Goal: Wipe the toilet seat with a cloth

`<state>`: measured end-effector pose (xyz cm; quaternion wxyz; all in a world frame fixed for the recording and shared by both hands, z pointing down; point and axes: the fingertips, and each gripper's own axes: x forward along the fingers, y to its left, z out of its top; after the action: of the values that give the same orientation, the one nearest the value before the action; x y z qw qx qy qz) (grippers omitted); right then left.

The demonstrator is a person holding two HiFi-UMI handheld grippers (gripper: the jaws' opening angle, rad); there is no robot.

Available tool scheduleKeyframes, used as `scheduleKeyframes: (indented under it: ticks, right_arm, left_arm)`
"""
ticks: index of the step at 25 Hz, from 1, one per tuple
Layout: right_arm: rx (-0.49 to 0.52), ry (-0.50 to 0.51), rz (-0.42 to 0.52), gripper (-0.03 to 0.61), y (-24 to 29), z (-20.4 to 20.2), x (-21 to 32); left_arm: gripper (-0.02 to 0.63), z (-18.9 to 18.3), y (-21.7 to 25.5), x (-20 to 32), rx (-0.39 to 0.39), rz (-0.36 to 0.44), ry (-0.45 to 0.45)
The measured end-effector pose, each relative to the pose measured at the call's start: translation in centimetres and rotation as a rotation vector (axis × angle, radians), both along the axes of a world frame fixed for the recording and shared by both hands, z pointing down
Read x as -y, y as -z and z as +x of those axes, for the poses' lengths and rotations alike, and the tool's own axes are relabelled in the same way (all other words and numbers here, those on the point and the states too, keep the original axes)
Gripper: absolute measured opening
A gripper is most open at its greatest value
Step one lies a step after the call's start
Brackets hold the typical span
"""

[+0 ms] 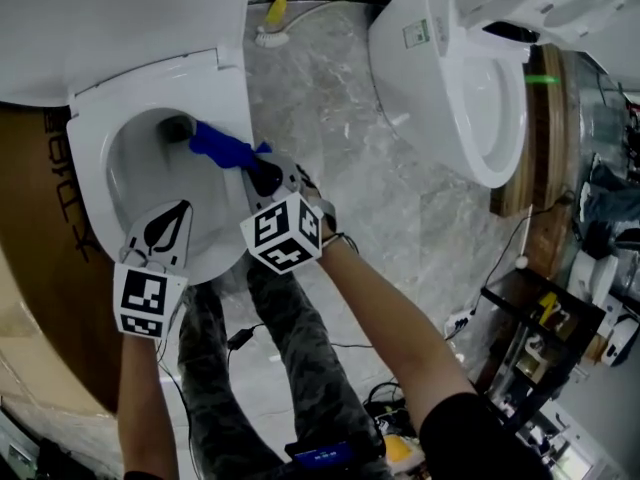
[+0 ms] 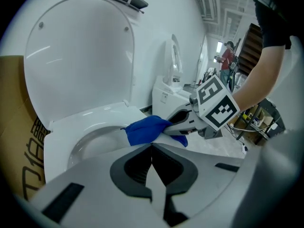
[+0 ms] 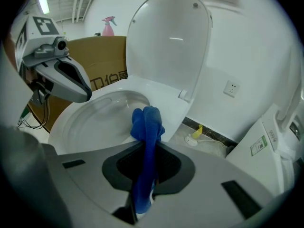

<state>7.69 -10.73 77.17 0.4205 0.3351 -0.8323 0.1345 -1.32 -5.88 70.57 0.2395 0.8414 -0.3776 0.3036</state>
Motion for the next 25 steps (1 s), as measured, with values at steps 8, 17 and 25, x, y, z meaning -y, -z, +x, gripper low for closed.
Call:
scheduleKeyframes:
  ticks: [8,17,25]
  right_arm:
    - [-0.027,0.008,-0.048,0.048,-0.1,0.0,-5.1]
    - [-0.024,0.032,-0.123,0.048,-0.2,-1.7,-11.1]
    - [0.003,0.043,-0.211,0.048,-0.4,-4.0,-15.7]
  left_arm:
    - [0.011,-0.3,0.8,-2.0,-0.028,-0.016,0.03]
    - [0.012,-3.0,-0.2,-6.6,-0.02,-0.081,0.085]
    - [0.011,-6.2,-1.3,-10.6,-0.016,-0.149,0.171]
